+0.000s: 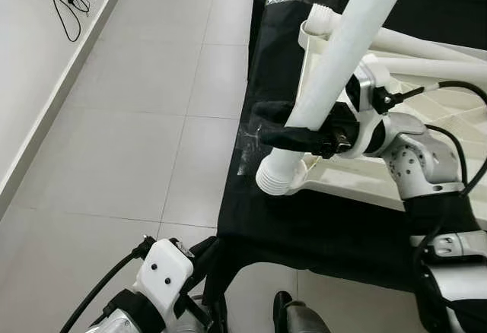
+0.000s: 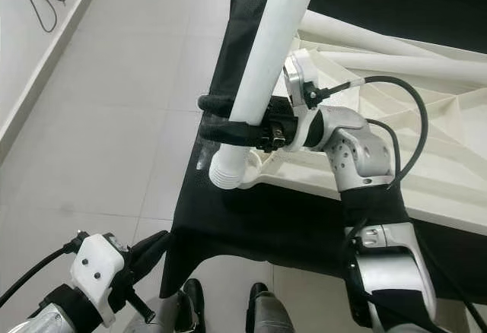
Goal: Building children table
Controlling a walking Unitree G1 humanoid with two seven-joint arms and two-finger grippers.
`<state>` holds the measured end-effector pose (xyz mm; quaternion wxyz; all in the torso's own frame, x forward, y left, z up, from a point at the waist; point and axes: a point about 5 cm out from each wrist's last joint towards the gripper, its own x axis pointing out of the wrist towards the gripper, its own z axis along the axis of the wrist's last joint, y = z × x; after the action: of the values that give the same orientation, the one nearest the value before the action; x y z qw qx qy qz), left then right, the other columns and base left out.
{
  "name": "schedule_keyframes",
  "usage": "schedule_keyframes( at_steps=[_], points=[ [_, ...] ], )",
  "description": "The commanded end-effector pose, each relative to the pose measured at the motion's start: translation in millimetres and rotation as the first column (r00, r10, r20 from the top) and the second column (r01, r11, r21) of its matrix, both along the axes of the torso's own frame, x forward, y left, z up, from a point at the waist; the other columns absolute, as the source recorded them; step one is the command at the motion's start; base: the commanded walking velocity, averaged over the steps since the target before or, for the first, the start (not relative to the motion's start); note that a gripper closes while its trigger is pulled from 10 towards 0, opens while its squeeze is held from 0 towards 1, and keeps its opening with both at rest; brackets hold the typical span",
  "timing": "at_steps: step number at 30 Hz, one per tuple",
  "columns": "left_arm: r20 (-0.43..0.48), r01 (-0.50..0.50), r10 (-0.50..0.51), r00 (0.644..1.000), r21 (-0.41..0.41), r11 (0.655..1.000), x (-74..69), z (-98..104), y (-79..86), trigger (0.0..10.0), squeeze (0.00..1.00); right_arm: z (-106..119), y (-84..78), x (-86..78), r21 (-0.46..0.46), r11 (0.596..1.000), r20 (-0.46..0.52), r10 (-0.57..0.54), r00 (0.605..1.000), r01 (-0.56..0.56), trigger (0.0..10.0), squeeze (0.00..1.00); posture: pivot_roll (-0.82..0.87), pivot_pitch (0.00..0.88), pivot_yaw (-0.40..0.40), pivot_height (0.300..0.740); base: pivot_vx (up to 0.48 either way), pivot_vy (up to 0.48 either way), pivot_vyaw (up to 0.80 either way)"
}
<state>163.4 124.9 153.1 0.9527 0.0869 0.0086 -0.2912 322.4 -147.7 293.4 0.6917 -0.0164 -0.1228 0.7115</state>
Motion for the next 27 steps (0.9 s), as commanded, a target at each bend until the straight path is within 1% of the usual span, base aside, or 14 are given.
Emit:
schedule_keyframes(
  at_steps=[1,2,7,8,11,23,24,26,27],
  points=[
    [-0.023,0.017,-0.017,1.0,0.002,1.0,-4.8,-4.4,-1.6,10.0,0.0,-10.1,-3.1,0.8,-0.021,1.0,-0.021,-0.016,1.0,0.015,10.0,0.0,0.03,0.351,0.008,0.74,0.0,0.0,0.0],
    [-0.024,0.019,-0.019,1.0,0.004,1.0,-5.2,-4.6,-1.3,10.0,0.0,-11.1,-4.7,2.3,-0.029,0.999,-0.014,-0.035,0.999,0.035,10.0,0.0,0.03,0.349,0.01,0.74,0.0,0.0,0.0],
    [-0.025,0.02,-0.02,0.999,0.005,1.0,-6.0,-4.7,-0.7,10.0,0.0,-14.2,-2.8,3.7,-0.042,0.998,-0.011,-0.047,0.999,0.047,10.0,0.0,0.03,0.35,0.012,0.74,0.0,0.0,0.0],
    [-0.025,0.022,-0.022,0.999,0.005,1.0,-5.9,-4.4,-0.6,10.0,0.0,-19.1,0.9,6.9,-0.078,0.994,0.002,-0.079,0.997,0.079,10.0,0.0,0.04,0.352,0.012,0.74,0.0,0.0,0.0],
    [-0.025,0.023,-0.023,0.999,0.006,1.0,-5.7,-4.2,-0.4,10.0,0.0,-23.1,3.3,9.9,-0.105,0.989,0.013,-0.102,0.995,0.103,10.0,0.0,0.04,0.354,0.014,0.74,0.0,0.0,0.0],
    [-0.022,0.022,-0.021,1.0,0.007,1.0,-5.5,-3.5,0.1,10.0,0.0,-20.1,3.7,12.4,-0.123,0.986,0.033,-0.105,0.994,0.109,10.0,0.0,0.03,0.363,0.012,0.74,0.0,0.0,0.0],
    [-0.022,0.022,-0.022,1.0,0.007,1.0,-5.5,-3.4,0.0,10.0,0.0,-20.2,7.0,10.6,-0.148,0.985,0.05,-0.079,0.996,0.086,10.0,0.0,0.04,0.368,0.012,0.74,0.0,0.0,0.0],
    [-0.022,0.022,-0.022,1.0,0.007,1.0,-5.5,-3.4,0.0,10.0,0.0,-20.2,7.0,10.6,-0.148,0.985,0.05,-0.079,0.996,0.086,10.0,0.0,0.04,0.368,0.012,0.74,0.0,0.0,0.0],
    [-0.021,0.022,-0.022,1.0,0.007,1.0,-5.4,-3.1,-0.1,10.0,0.0,-20.1,11.4,6.7,-0.181,0.983,0.066,-0.031,0.997,0.043,10.0,0.0,0.04,0.369,0.012,0.74,0.0,0.0,0.0]
  ],
)
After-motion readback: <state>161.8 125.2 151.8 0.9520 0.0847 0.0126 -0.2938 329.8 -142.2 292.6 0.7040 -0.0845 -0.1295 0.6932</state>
